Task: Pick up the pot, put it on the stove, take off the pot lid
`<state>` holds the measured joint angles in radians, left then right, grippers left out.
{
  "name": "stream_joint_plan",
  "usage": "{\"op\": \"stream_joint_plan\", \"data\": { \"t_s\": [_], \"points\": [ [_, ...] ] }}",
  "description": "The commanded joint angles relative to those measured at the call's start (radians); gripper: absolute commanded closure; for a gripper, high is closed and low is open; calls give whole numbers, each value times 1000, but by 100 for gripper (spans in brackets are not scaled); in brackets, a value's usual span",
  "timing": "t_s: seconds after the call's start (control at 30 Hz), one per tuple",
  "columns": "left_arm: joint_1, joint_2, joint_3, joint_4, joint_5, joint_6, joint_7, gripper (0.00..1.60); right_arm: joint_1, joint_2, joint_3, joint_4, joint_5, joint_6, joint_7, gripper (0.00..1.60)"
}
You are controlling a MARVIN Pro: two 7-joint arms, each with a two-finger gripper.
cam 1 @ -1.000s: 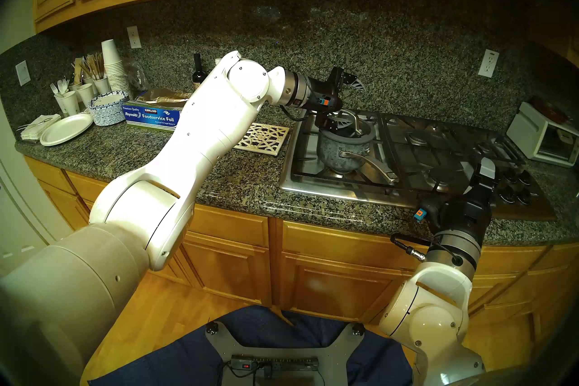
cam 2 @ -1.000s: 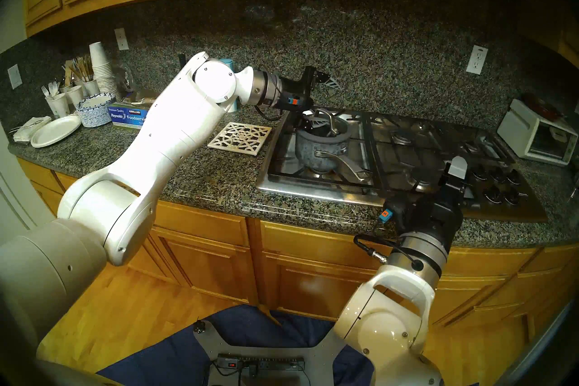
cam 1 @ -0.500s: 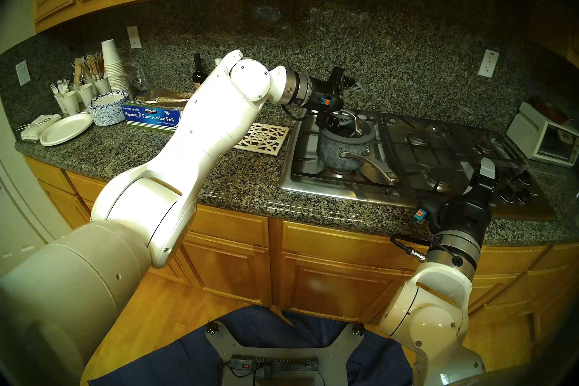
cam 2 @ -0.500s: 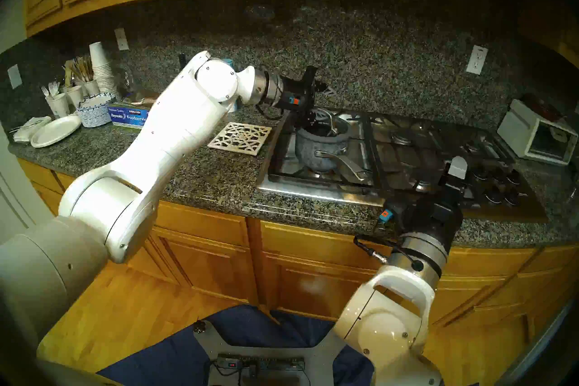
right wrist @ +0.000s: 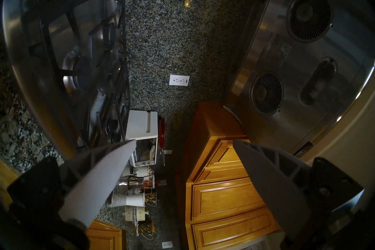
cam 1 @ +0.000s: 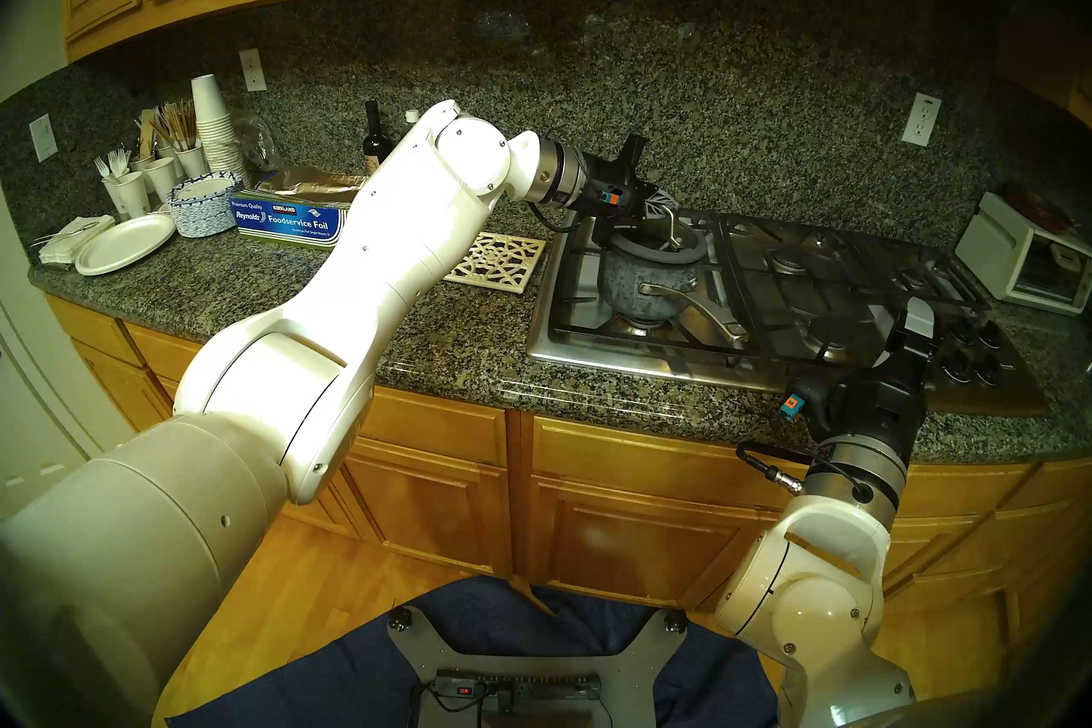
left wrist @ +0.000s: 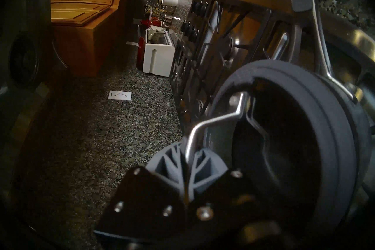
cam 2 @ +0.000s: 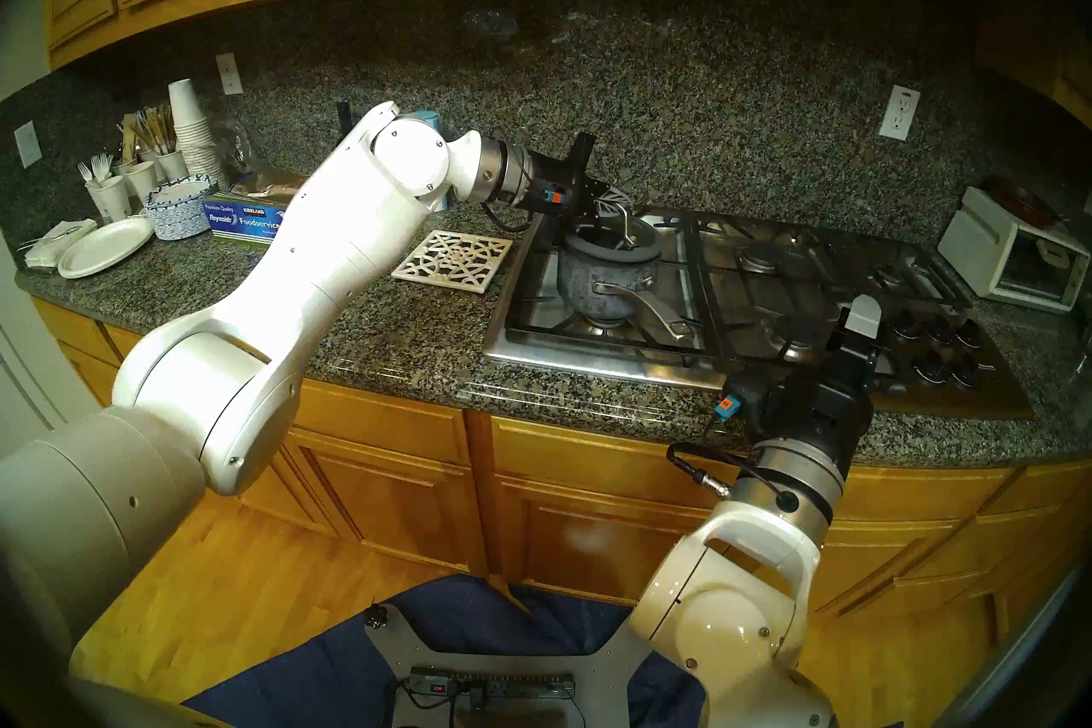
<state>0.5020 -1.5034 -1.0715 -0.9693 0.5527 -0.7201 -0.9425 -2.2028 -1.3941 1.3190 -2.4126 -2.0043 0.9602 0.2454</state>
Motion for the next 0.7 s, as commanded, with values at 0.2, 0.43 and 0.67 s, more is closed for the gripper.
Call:
{"op": "stream_joint_plan", "data": {
  "t_s": [0.2, 0.43, 0.67],
  "points": [
    [-83, -9, -49, -25, -14, -10, 26, 160, 3, 1, 1, -31, -6, 0, -26, 0],
    [-97, -5, -73, -30, -19, -16, 29, 160, 3, 1, 1, -31, -4, 0, -26, 0],
    [-111, 3, -100, -29, -19, -22, 28, 160, 2, 1, 1, -31, -2, 0, -27, 0]
  ]
}}
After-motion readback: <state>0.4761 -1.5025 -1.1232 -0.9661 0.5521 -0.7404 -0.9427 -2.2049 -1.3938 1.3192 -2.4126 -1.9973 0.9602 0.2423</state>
